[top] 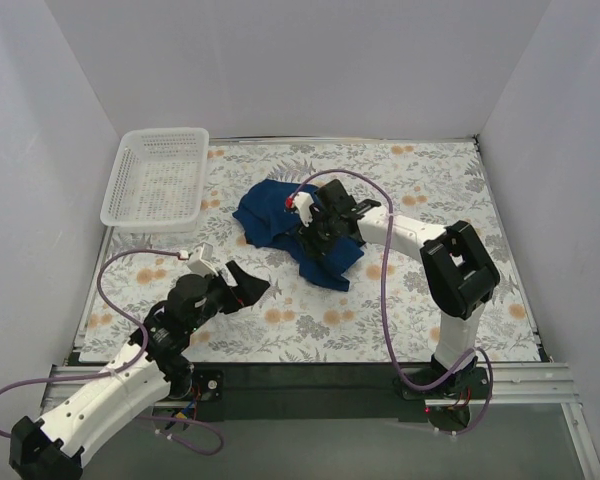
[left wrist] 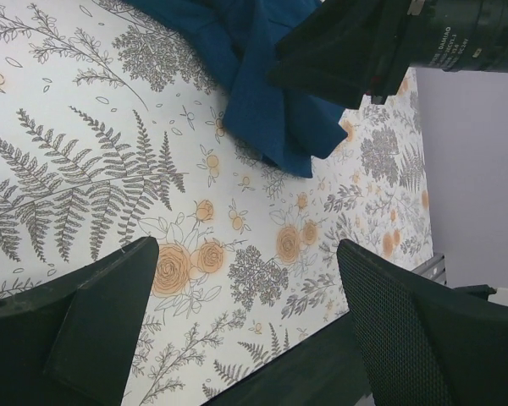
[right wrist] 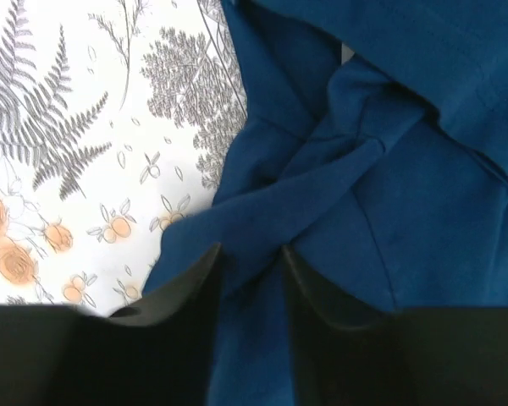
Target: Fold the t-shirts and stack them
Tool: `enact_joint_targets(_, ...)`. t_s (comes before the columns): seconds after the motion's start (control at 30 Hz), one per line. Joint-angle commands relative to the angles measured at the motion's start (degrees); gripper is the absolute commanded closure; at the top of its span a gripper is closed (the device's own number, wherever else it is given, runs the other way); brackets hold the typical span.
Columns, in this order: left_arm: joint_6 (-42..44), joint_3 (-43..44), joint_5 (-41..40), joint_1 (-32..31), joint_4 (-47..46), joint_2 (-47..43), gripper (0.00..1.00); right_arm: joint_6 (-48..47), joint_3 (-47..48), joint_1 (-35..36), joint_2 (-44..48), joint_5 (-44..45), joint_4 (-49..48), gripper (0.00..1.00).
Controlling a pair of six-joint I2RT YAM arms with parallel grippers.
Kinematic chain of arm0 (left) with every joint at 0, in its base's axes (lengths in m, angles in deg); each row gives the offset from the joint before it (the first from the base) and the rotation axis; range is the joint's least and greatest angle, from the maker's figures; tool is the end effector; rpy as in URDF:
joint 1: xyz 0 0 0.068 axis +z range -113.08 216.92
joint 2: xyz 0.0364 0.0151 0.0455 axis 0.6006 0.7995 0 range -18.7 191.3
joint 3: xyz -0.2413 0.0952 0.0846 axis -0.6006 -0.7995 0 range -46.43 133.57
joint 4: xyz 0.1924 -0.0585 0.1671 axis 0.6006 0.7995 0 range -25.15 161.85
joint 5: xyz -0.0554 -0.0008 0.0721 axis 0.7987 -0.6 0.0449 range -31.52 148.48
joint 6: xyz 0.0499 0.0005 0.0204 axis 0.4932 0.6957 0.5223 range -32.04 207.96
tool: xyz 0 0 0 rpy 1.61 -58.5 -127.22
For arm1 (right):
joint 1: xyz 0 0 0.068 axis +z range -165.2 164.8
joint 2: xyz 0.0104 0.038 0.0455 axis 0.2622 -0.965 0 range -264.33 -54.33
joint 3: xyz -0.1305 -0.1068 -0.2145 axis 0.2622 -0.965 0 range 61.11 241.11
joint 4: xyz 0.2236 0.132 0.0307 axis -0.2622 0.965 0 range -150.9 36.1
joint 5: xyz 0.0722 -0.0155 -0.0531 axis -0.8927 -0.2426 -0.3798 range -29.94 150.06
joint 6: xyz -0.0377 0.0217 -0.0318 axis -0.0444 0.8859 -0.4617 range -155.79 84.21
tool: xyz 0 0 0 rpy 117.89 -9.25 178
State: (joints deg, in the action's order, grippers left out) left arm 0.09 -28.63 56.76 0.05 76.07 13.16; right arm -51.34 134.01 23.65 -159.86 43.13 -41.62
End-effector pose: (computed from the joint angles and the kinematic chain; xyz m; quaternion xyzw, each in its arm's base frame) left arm 0.1184 -0.0874 0.2047 -0.3709 0.7588 -0.4683 0.2594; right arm 0.3020 0.2565 0.2013 -0.4701 0.8096 0.2015 0.2880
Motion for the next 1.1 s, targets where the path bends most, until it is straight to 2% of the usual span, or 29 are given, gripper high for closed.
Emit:
enact_joint_targets(0.0, -1.3, -0.4, -2.2, 0.3, 4.9, -3.6, 0.20, 2.2, 4.1, 0.6, -0.2, 0.3, -1.6, 0.79)
enact_joint_targets(0.07, -0.6, -0.6, -2.2, 0.3, 4.5, -2.9, 0.19, 1.2, 3.3, -0.3, 3.9, 0.4, -1.6, 0.98)
enact_joint_targets(0.23, 0.6, -0.7, -0.4, 0.3, 1.2, 0.3, 0.19, 2.5, 3.5, -5.1, 8.6, -4.1, -1.8, 0.99)
enact_joint_targets(0.37, 1.7, -0.2, 0.6, 0.3, -1.9, 3.6, 0.19, 3.5, 4.3, -8.8, 10.4, -3.7, -1.8, 0.99)
enact_joint_targets(0.47, 3.0, 0.1, 1.6, 0.2, -6.5, 7.9, 0.17, 3.8, 5.4, -16.1, 13.4, -1.4, -2.1, 0.99)
enact_joint_targets(0.5, 3.4, 0.5, 3.4, 0.3, -8.9, 11.0, 0.17, 3.4, 5.7, -17.6, 13.9, 2.8, -2.3, 0.99)
enact_joint_targets(0.57, 3.7, 0.8, 4.4, 0.3, -10.9, 15.0, 0.17, 1.3, 5.6, -20.5, 14.7, 5.8, -3.7, 0.99)
enact_joint_targets(0.63, 4.3, 1.7, 6.0, 0.2, -16.9, 21.1, 0.17, -0.3, 5.4, -24.3, 14.0, 9.0, -4.9, 0.99)
enact_joint_targets(0.8, 5.5, 6.9, 9.2, 0.2, -25.3, 35.6, 0.19, -2.5, 8.4, -29.1, 9.6, 8.1, -8.0, 0.99)
enact_joint_targets(1.07, 2.2, 21.4, 11.6, -0.8, -27.7, 59.9, 0.21, -1.9, 13.8, -30.8, 3.0, 5.9, -8.0, 0.99)
